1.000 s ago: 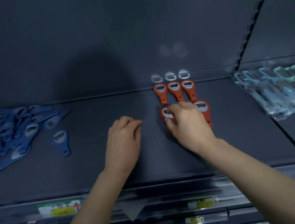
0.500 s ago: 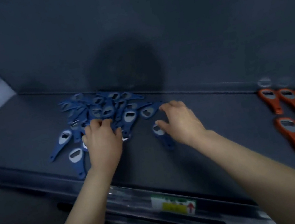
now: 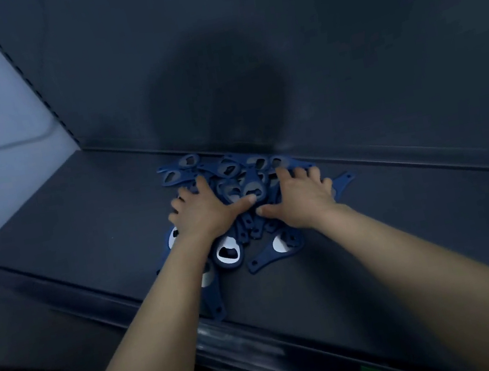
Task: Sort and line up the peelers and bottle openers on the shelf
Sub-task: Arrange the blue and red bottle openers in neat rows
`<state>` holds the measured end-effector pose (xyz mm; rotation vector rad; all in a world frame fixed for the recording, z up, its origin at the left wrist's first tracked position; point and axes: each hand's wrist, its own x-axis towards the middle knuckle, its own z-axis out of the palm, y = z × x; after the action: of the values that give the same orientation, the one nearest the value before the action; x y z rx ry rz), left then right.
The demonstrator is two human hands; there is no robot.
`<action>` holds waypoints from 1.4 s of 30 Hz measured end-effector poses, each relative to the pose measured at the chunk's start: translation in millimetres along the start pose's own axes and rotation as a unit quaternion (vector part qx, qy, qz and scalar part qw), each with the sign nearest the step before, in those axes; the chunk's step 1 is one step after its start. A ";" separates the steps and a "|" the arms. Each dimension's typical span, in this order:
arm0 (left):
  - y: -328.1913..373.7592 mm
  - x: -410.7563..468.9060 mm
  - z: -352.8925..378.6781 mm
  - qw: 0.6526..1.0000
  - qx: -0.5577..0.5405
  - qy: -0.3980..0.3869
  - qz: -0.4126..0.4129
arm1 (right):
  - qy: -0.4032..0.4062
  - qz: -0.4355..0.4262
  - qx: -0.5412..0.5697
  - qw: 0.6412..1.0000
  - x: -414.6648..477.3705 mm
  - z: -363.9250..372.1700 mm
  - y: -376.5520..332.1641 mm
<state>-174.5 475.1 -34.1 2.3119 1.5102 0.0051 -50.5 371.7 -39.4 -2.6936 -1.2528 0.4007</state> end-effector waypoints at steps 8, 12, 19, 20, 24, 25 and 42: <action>7.5 4.5 -2.1 0.997 -0.025 -0.061 0.031 | 0.008 -0.095 0.021 0.995 3.9 -7.0 9.7; 3.1 -2.4 -5.0 0.992 -0.107 -0.059 0.033 | 0.020 -0.056 0.163 0.985 5.1 -8.9 7.4; -2.3 -1.2 -11.4 0.963 -0.262 -0.047 0.044 | -0.035 0.050 0.353 0.934 18.8 -12.7 -5.0; -2.7 0.1 -12.7 0.959 -0.278 -0.044 0.041 | -0.041 0.059 0.373 0.925 19.7 -13.2 -5.4; -3.1 5.4 -15.6 0.953 -0.297 -0.042 0.034 | -0.059 0.085 0.440 0.892 20.1 -17.2 -2.7; -4.2 6.9 -17.2 0.952 -0.300 -0.046 0.032 | -0.057 0.093 0.458 0.882 20.3 -18.6 -1.7; -28.2 31.5 -31.1 0.872 -0.477 -0.087 0.067 | 0.048 0.119 0.563 0.817 15.8 -25.2 -2.5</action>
<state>-192.5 522.6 -20.3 1.5355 0.9166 0.4603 -35.0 385.0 -17.6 -1.7558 -0.3660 0.7267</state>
